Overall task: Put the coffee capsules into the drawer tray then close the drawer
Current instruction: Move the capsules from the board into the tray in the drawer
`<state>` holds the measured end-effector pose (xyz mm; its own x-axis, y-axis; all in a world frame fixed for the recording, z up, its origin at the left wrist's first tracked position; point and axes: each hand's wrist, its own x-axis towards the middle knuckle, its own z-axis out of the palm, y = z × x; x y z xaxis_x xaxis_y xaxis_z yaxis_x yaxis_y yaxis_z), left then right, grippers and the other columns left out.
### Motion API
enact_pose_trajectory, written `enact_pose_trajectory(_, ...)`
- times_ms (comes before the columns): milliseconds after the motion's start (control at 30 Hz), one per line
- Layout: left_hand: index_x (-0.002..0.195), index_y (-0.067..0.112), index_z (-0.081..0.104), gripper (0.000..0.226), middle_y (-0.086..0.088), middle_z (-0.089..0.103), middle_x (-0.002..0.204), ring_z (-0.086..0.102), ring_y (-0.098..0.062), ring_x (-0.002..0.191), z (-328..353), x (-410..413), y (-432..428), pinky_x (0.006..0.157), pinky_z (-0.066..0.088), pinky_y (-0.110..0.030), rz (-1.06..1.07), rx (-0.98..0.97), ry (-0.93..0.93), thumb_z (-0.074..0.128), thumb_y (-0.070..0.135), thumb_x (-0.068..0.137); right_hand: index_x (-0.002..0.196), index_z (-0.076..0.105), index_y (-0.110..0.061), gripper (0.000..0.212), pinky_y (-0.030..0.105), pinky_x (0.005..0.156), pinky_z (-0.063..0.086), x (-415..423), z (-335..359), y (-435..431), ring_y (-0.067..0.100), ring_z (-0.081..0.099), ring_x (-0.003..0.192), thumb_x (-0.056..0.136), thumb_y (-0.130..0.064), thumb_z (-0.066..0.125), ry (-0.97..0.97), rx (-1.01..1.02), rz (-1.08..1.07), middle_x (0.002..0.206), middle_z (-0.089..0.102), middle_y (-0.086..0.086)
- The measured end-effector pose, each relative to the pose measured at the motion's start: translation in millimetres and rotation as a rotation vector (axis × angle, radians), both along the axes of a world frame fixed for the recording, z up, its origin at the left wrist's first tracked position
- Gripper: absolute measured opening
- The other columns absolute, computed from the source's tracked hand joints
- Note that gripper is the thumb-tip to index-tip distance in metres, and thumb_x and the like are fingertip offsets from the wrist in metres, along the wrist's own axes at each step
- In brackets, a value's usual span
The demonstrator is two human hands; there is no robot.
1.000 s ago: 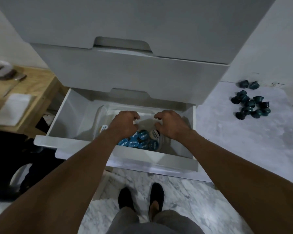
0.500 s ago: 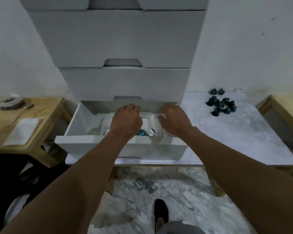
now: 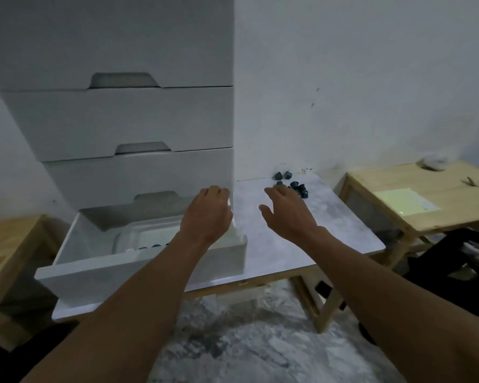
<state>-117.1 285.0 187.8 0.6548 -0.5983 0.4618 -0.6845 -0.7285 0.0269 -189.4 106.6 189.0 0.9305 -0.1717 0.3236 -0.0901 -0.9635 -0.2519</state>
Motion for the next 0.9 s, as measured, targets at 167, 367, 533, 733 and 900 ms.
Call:
enact_pose_trajectory(167,0.105,0.001,0.061,0.027,-0.018,0.063,0.101,0.059,-0.035,0.087,-2,-4,-60,0.070,0.050,-0.040,-0.073,0.020,0.019,0.059,0.016,0.082,0.121,0.056,-0.005,0.036,0.036,0.092,0.040,-21,3,-54,0.031,0.050,0.113,0.093,-0.028,0.052,-0.014,0.028,-0.073,0.120,0.058,0.012)
enact_pose_trajectory(367,0.114,0.006,0.056,0.028,-0.011,0.058,0.112,0.054,-0.028,0.096,-14,-7,-152,0.071,0.047,-0.036,-0.088,0.011,0.080,0.049,0.019,0.090,0.128,0.051,-0.009,0.040,0.036,0.095,0.042,-28,-12,-141,0.029,0.050,0.117,0.093,-0.031,0.051,0.037,0.066,-0.115,0.128,0.056,0.012)
enact_pose_trajectory(533,0.115,0.010,0.054,0.027,-0.007,0.056,0.114,0.053,-0.024,0.099,-26,-3,-231,0.075,0.047,-0.034,-0.045,-0.017,0.140,0.047,0.021,0.092,0.129,0.050,-0.007,0.041,0.037,0.094,0.043,-23,-19,-216,0.029,0.050,0.117,0.095,-0.030,0.049,0.087,0.056,-0.102,0.129,0.054,0.013)
enact_pose_trajectory(733,0.104,0.010,0.055,0.018,-0.006,0.057,0.106,0.052,-0.023,0.092,-39,8,-297,0.068,0.039,-0.027,0.014,-0.053,0.208,0.046,0.015,0.089,0.125,0.052,-0.006,0.038,0.040,0.092,0.046,-5,-23,-291,0.031,0.052,0.114,0.095,-0.030,0.048,0.149,0.046,-0.050,0.127,0.055,0.014)
enact_pose_trajectory(900,0.111,0.011,0.055,0.024,-0.006,0.057,0.109,0.054,-0.024,0.095,-48,27,-320,0.070,0.043,-0.029,0.072,-0.022,0.227,0.046,0.015,0.089,0.130,0.049,-0.007,0.042,0.038,0.092,0.044,23,-33,-319,0.031,0.051,0.115,0.095,-0.029,0.048,0.178,0.077,-0.008,0.129,0.053,0.013)
